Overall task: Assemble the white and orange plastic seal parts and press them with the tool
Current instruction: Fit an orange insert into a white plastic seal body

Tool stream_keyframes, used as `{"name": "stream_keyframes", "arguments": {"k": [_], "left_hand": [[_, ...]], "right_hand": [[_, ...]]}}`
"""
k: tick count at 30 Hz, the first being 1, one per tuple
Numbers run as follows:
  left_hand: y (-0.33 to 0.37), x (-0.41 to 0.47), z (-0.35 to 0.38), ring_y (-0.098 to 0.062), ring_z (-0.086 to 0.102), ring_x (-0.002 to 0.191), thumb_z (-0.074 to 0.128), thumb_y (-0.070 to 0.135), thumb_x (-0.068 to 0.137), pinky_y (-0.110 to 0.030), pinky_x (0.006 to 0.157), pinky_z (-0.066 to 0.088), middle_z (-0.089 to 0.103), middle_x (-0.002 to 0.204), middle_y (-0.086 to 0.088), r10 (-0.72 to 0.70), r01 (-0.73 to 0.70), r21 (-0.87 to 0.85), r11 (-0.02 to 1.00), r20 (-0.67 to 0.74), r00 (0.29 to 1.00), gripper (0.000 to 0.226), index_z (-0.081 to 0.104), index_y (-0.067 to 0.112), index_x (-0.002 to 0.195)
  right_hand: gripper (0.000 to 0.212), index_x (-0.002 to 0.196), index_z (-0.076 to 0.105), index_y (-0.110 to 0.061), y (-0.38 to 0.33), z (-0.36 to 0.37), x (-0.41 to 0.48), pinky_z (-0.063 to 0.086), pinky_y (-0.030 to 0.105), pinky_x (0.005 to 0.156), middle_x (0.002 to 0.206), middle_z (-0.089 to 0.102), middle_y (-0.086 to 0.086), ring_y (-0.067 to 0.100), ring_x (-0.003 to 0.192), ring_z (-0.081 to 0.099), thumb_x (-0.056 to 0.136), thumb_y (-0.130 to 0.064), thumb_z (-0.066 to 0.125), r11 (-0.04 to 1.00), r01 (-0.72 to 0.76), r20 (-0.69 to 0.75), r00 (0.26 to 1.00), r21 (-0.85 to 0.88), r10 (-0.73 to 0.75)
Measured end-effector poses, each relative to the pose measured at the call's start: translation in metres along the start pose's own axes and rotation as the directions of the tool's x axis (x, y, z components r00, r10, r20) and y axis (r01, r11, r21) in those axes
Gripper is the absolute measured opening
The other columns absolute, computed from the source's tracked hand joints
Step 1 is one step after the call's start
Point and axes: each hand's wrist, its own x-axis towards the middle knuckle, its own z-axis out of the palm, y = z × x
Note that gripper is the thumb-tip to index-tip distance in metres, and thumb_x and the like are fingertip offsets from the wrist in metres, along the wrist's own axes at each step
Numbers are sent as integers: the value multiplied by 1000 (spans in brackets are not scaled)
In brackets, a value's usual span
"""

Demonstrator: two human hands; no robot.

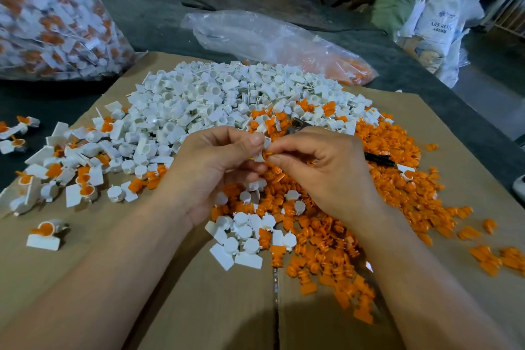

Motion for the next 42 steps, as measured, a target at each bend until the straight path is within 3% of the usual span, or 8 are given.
{"name": "stream_keyframes", "arguments": {"k": [4, 8, 15, 18, 24, 30, 34, 42], "left_hand": [[1, 0, -1, -16, 65, 54, 68, 13, 61, -20, 52, 55, 68, 65, -4, -17, 21, -101, 995, 39, 999, 24, 73, 13, 84], [3, -3, 0, -13, 68, 60, 66, 9, 61, -20, 56, 56, 70, 70, -5, 3, 14, -158, 987, 109, 994, 18, 74, 11, 77], [4, -4, 1, -16, 67, 69, 66, 1, 55, -22, 63, 56, 62, 81, -5, 73, -55, -143, 988, 128, 989, 32, 66, 10, 85], [3, -5, 1, -18, 68, 72, 67, 0, 55, -22, 65, 56, 67, 82, -3, 82, -63, -129, 990, 146, 986, 36, 68, 8, 90], [3, -6, -1, -18, 68, 73, 71, 3, 51, -26, 73, 58, 70, 82, -6, 92, -78, -95, 992, 159, 983, 29, 74, 14, 77], [2, -5, 1, -17, 59, 70, 70, 2, 50, -24, 72, 55, 56, 75, -4, 97, -89, -57, 994, 160, 982, 29, 75, 18, 75], [2, -5, 1, -13, 62, 67, 69, 2, 50, -23, 70, 56, 59, 71, -4, 89, -80, -67, 995, 161, 983, 30, 75, 17, 75], [1, -5, 3, -10, 66, 60, 64, 5, 60, -18, 58, 54, 67, 67, -3, 58, -46, -112, 993, 109, 992, 16, 70, 9, 75]], "right_hand": [[18, 93, 70, -15, 1, 1, -1, 49, 15, 68, 79, 62, -11, 6, 78, 61, 76, -11, 68, 998, -24, -27, 999, 64, 26], [21, 96, 70, -10, 2, 3, -1, 49, 14, 74, 85, 62, -10, 5, 83, 61, 76, -16, 67, 992, -64, -53, 996, 107, 70], [31, 93, 62, -34, -1, 1, 0, 52, 20, 74, 86, 63, -18, 3, 81, 64, 75, -11, 70, 955, -133, -45, 988, 267, 150], [31, 90, 62, -34, -3, -1, 1, 51, 16, 72, 85, 64, -18, 2, 78, 65, 73, -10, 71, 946, -150, -25, 986, 288, 164], [30, 89, 62, -32, -4, -3, 2, 50, 13, 70, 84, 65, -17, 0, 76, 64, 70, -12, 72, 928, -181, 2, 982, 325, 191], [26, 86, 62, -34, -5, -3, 2, 49, 12, 68, 76, 65, -20, -2, 74, 64, 66, -20, 72, 918, -186, 2, 980, 350, 198], [24, 84, 63, -34, -3, -2, 2, 50, 13, 69, 76, 65, -20, -1, 75, 65, 63, -26, 70, 910, -199, 6, 977, 363, 211], [29, 90, 61, -34, -1, 1, 0, 46, 13, 79, 87, 62, -18, 0, 86, 61, 70, -18, 73, 971, -99, -20, 994, 217, 106]]}}
